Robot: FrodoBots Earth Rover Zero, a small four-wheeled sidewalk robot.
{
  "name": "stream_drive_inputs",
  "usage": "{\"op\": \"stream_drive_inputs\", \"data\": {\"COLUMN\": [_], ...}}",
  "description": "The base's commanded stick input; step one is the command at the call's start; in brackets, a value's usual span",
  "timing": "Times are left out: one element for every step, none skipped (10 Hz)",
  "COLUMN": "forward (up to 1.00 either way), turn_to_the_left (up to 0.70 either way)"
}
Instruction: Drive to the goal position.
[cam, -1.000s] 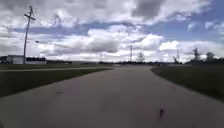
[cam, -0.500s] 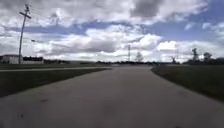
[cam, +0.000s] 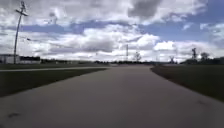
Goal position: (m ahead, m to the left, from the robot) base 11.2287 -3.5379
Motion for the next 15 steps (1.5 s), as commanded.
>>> {"op": "stream_drive_inputs", "data": {"forward": [1.00,1.00,1.00,1.00,1.00,1.00,1.00,1.00,1.00,1.00,1.00,1.00,1.00,1.00,1.00], "turn_to_the_left": [-0.10,-0.10,-0.10,-0.10,-0.10,-0.10,-0.10,-0.10,-0.10,-0.10,-0.10,-0.10,-0.09,-0.09,-0.09]}}
